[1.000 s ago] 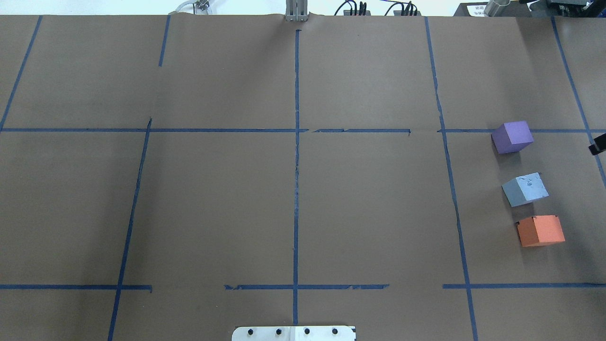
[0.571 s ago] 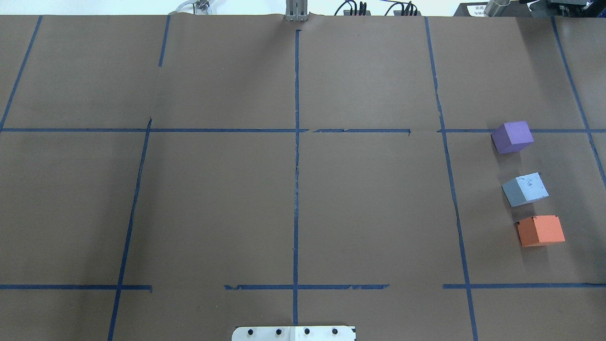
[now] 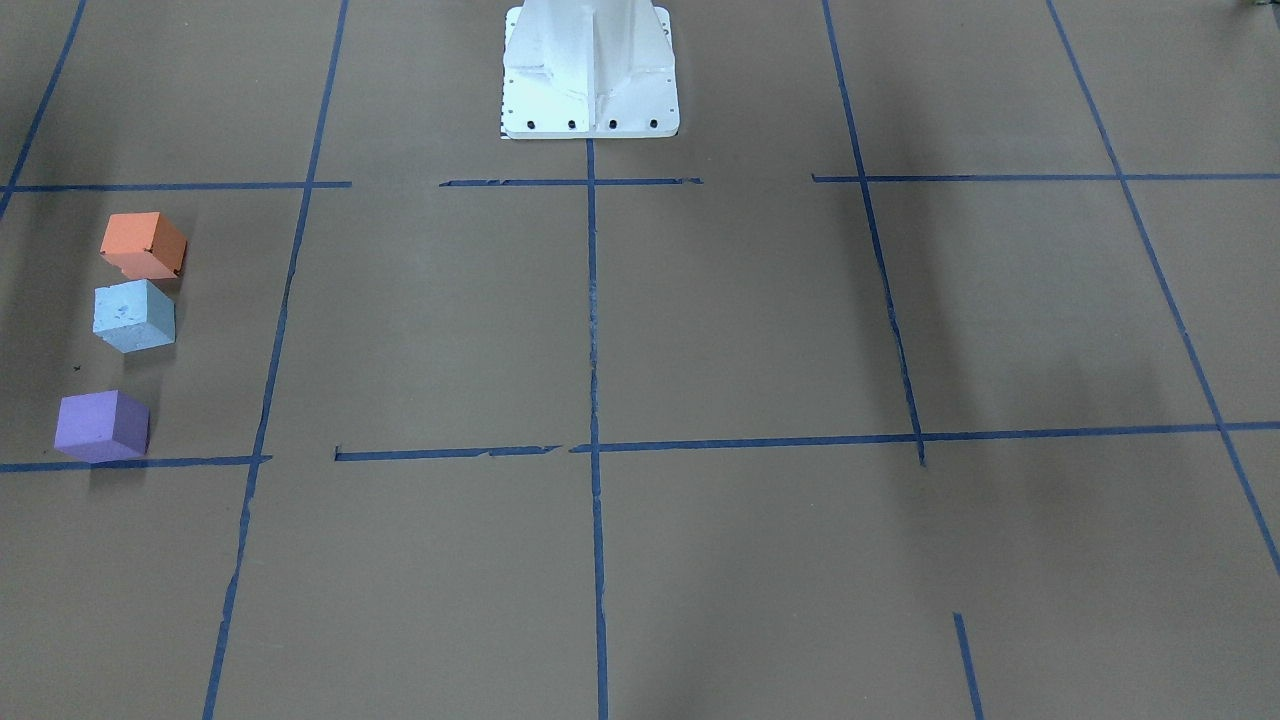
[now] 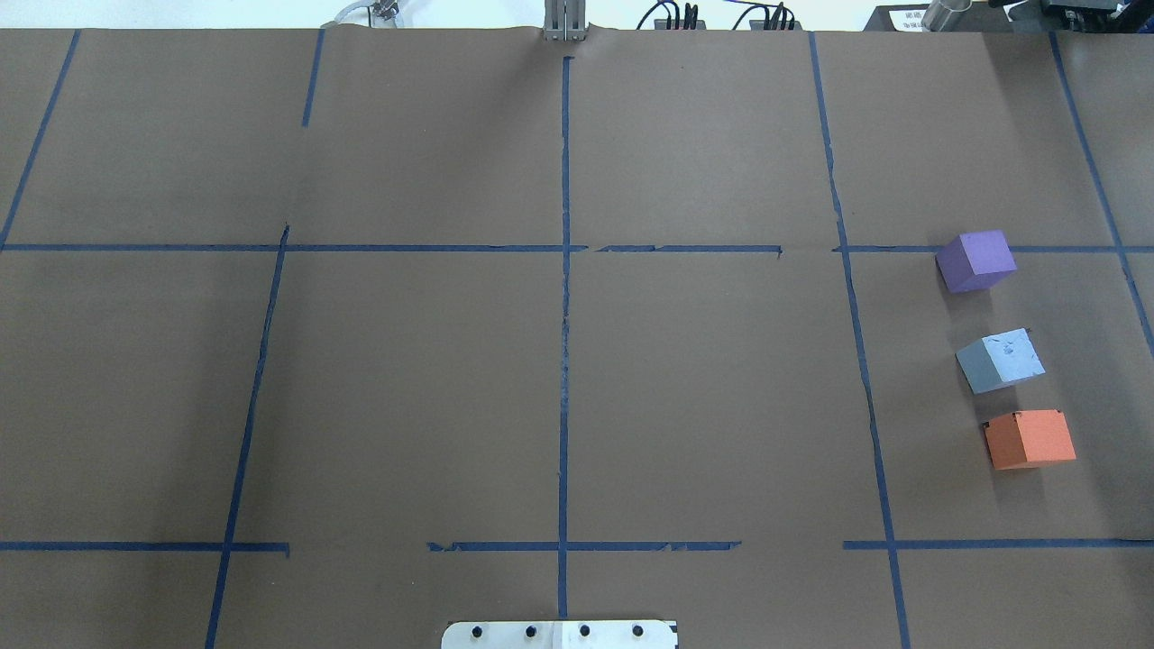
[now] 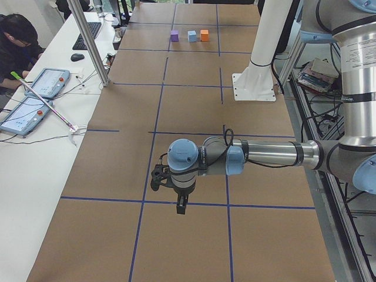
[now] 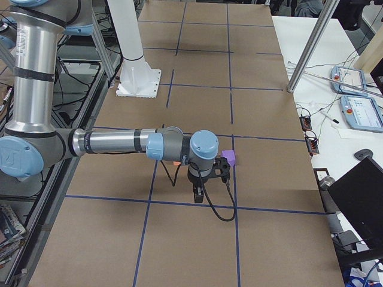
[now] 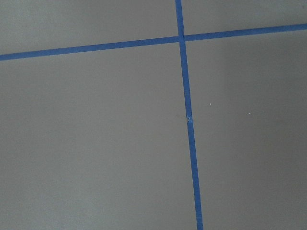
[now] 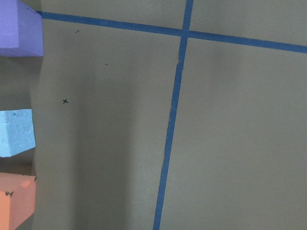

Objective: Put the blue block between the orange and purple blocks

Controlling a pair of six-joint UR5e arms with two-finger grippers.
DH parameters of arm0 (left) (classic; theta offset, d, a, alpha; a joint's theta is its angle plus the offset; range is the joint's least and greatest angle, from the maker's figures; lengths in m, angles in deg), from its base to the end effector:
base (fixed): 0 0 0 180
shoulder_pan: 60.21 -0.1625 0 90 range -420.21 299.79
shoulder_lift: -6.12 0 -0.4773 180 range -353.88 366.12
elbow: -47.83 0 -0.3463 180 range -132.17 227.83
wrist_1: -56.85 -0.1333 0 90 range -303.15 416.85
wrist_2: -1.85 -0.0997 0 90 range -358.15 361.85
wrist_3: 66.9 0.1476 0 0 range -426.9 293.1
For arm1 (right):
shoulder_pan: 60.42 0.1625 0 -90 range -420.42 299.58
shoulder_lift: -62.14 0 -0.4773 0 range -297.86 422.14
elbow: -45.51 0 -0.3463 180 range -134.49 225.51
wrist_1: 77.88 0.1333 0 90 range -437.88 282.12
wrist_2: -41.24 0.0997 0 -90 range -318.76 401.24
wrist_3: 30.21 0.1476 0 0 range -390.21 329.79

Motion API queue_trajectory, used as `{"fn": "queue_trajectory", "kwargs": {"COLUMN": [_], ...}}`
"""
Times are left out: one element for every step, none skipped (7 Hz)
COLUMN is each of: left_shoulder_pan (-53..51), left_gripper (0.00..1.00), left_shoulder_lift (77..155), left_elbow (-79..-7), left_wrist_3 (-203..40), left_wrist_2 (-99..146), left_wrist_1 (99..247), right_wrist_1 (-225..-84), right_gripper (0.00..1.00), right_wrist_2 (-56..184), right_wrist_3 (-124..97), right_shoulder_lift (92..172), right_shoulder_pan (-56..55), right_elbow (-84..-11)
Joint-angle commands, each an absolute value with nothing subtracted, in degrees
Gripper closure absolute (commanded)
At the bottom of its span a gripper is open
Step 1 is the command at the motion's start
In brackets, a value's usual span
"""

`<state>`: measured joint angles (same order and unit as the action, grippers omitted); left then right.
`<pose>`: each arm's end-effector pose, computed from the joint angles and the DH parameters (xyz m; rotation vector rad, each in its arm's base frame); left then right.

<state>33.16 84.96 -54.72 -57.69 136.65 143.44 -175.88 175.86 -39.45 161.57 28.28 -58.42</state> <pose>-0.0498 -0.3474 0.7306 0.0524 0.7810 0.0829 0.0214 -0.3607 0.7171 -0.0039 -0.7814 -0.1507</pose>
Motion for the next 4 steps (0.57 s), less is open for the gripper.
{"fn": "queue_trajectory", "kwargs": {"left_shoulder_pan": [33.22, 33.13, 33.13, 32.78], "left_gripper": [0.00, 0.00, 0.00, 0.00], "left_shoulder_lift": [84.95, 84.95, 84.87, 84.87], "left_elbow": [-54.22, -54.04, -54.39, -54.13], "left_wrist_3": [-57.85, -57.85, -57.85, -57.76], "left_wrist_2": [136.50, 135.98, 135.97, 135.97], "left_wrist_1": [142.82, 142.64, 142.81, 142.64], "right_wrist_1": [-175.88, -175.88, -175.88, -175.88], "right_gripper": [0.00, 0.00, 0.00, 0.00], "right_wrist_2": [176.68, 176.68, 176.68, 176.68], "right_wrist_3": [-39.53, -39.53, -39.53, -39.44], "right_shoulder_lift": [161.72, 161.72, 161.72, 161.72], "right_shoulder_pan": [28.26, 28.26, 28.26, 28.26], "right_elbow": [-58.46, -58.46, -58.46, -58.72]}}
